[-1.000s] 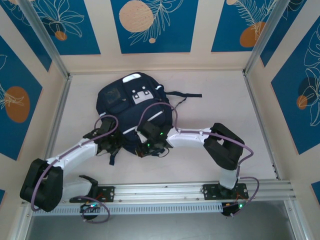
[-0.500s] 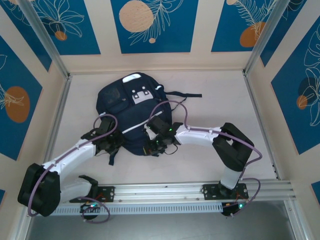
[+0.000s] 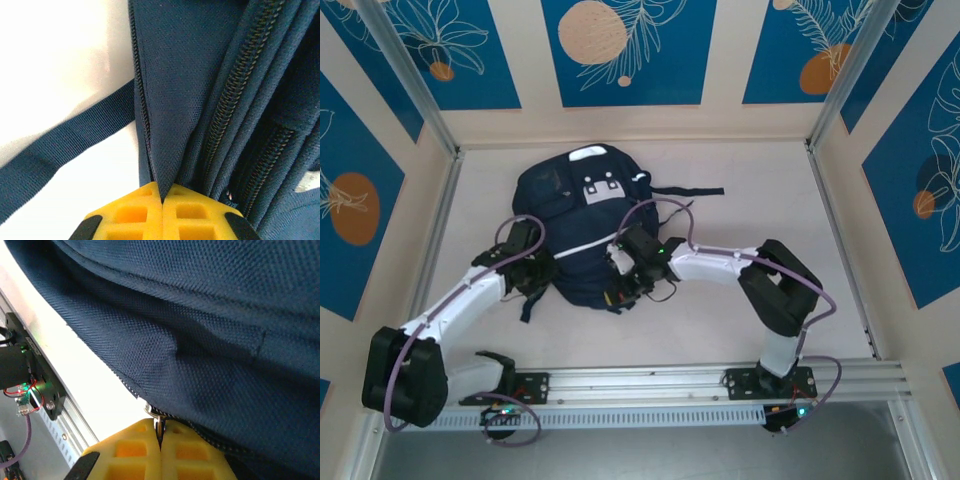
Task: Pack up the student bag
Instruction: Zip the student bag at the center of the table.
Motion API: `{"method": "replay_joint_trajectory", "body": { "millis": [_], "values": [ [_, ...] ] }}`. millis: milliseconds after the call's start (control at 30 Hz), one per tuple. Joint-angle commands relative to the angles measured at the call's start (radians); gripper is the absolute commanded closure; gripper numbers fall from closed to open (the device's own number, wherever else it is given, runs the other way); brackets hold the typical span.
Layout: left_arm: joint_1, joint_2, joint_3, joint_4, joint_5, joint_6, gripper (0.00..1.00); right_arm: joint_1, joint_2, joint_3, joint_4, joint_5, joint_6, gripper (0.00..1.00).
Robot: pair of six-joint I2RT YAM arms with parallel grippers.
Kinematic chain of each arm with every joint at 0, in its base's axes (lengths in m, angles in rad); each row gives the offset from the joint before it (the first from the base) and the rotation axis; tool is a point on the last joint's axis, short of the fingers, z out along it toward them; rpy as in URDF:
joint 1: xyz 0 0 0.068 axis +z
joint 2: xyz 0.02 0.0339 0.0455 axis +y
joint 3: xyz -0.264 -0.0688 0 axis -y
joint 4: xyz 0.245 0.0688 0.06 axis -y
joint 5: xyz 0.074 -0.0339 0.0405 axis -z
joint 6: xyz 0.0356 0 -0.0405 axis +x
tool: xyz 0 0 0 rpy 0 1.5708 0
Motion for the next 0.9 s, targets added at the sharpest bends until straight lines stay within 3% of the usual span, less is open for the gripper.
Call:
{"method": "replay_joint_trajectory", "body": {
  "millis": [0,100,167,467,633,767,867],
  "values": [
    [0.058,-0.018,0.097,-0.054,-0.146,0.078,0.99,0.03,0.096,0.036,-0.034,-0.031,0.014,1.0],
    [0.063,-0.032,0.126,-0.08,-0.147,0.089,0.7,0.054,0.181,0.115,-0.037,-0.01,0.054,1.0],
    [0.063,-0.037,0.12,-0.091,-0.11,0.066,0.58,0.061,0.226,0.157,-0.038,-0.003,0.072,1.0],
    [0.027,-0.05,-0.06,0.021,0.111,-0.091,0.45,0.073,0.281,0.196,-0.011,-0.003,0.113,1.0],
    [-0.004,-0.009,-0.051,0.013,0.1,-0.12,0.34,0.087,0.276,0.196,-0.013,0.012,0.115,1.0],
    [-0.005,0.039,-0.049,0.027,0.085,-0.129,0.36,0.099,0.269,0.193,-0.017,0.026,0.115,1.0],
    [-0.008,0.068,-0.06,0.063,0.086,-0.135,0.45,0.106,0.262,0.195,-0.035,0.044,0.109,1.0]
  ]
}}
